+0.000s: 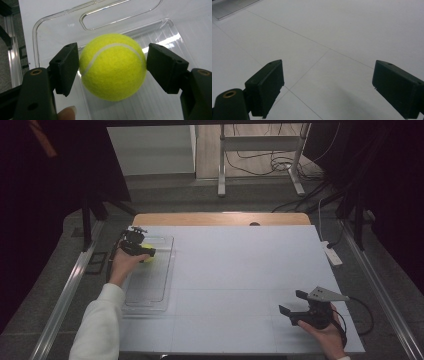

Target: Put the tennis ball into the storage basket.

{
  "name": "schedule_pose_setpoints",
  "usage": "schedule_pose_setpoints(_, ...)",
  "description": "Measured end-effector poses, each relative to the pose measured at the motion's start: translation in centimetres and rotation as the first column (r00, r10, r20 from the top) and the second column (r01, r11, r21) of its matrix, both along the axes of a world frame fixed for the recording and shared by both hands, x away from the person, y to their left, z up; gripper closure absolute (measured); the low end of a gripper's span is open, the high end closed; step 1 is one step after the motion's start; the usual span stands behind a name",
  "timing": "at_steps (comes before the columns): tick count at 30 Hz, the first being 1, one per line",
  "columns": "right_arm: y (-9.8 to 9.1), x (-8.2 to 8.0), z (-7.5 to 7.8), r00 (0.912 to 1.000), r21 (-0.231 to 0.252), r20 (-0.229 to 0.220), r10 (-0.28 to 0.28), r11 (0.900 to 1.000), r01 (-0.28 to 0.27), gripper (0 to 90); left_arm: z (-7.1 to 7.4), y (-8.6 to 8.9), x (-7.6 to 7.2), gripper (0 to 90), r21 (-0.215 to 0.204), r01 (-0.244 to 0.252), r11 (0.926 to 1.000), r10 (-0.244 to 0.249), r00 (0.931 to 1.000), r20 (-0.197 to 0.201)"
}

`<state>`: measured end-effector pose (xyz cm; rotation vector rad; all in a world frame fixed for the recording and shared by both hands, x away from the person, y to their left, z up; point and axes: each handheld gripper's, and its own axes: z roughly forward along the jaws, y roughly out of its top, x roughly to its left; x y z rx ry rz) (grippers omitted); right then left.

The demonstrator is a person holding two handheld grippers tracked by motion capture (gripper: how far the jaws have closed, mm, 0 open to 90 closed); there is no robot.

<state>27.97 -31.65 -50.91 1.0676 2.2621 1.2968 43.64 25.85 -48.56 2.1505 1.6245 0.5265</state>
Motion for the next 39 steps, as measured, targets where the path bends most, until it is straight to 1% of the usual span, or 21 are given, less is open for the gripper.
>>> schedule_pose_setpoints(4,0.0,0.0,0.0,1.0000,0.000,0.001,0.001,1.0000,-0.001,10.6,0.1,0.1,-0.1,25.6,0.000,-0.004,1.0000,0.004,0.9999,0.010)
schedule_pose_setpoints(7,0.0,0.0,0.0,1.0000,0.000,0.000,0.000,1.0000,0.000,10.6,0.2,0.3,-0.2,22.4,-0.022,-0.004,0.9998,0.004,0.9998,0.022)
schedule_pose_setpoints(8,0.0,0.0,0.0,1.0000,0.000,0.000,0.000,1.0000,0.000,10.6,0.2,0.3,-0.2,20.7,-0.022,-0.004,0.9998,0.004,0.9998,0.022)
schedule_pose_setpoints(9,0.0,0.0,0.0,1.0000,0.000,0.000,0.000,1.0000,0.000,10.6,0.4,0.4,-0.3,20.7,-0.031,-0.001,0.9995,0.002,0.9995,0.031)
schedule_pose_setpoints(13,0.0,0.0,0.0,1.0000,0.000,0.000,0.000,1.0000,0.000,10.6,0.9,0.7,-0.7,16.0,-0.068,0.004,0.9977,0.000,0.9980,0.063)
schedule_pose_setpoints(14,0.0,0.0,0.0,1.0000,0.000,0.000,0.000,1.0000,0.000,10.6,0.9,0.7,-0.7,15.3,-0.068,0.004,0.9977,0.000,0.9980,0.063)
schedule_pose_setpoints(15,0.0,0.0,0.0,1.0000,0.000,0.000,0.000,1.0000,0.000,10.6,1.1,0.9,-0.8,15.3,-0.077,0.009,0.9970,-0.004,0.9973,0.074)
schedule_pose_setpoints(17,0.0,0.0,0.0,1.0000,0.000,0.000,0.000,1.0000,0.000,10.6,1.2,1.0,-1.0,14.5,-0.101,0.010,0.9949,-0.001,0.9967,0.081)
schedule_pose_setpoints(21,0.0,0.0,0.0,1.0000,-0.001,0.001,0.000,1.0000,0.000,10.6,1.3,1.2,-1.3,13.7,-0.123,0.013,0.9923,-0.002,0.9955,0.095)
schedule_pose_setpoints(22,0.0,0.0,0.0,1.0000,-0.001,0.001,0.000,1.0000,0.000,10.6,1.4,1.3,-1.4,13.6,-0.137,0.016,0.9904,-0.002,0.9950,0.100)
schedule_pose_setpoints(24,0.0,0.0,0.0,1.0000,-0.001,0.001,0.000,1.0000,0.000,10.6,1.5,1.3,-1.5,13.5,-0.143,0.018,0.9896,-0.003,0.9947,0.103)
schedule_pose_setpoints(28,0.0,0.0,0.0,1.0000,-0.001,0.001,-0.001,1.0000,0.001,10.6,1.8,1.4,-2.0,13.4,-0.174,0.032,0.9842,-0.010,0.9920,0.126)
schedule_pose_setpoints(33,0.0,0.0,0.0,1.0000,-0.001,0.001,0.000,1.0000,0.000,10.6,1.9,1.4,-2.4,13.3,-0.185,0.053,0.9813,-0.027,0.9895,0.142)
schedule_pose_setpoints(37,0.0,0.0,0.0,1.0000,-0.001,0.001,0.000,1.0000,0.000,10.6,2.2,1.2,-3.0,13.4,-0.201,0.072,0.9769,-0.040,0.9865,0.159)
schedule_pose_setpoints(39,0.1,0.0,0.0,1.0000,-0.001,0.001,0.001,1.0000,-0.001,10.6,2.4,1.2,-3.3,13.5,-0.211,0.085,0.9739,-0.049,0.9839,0.172)
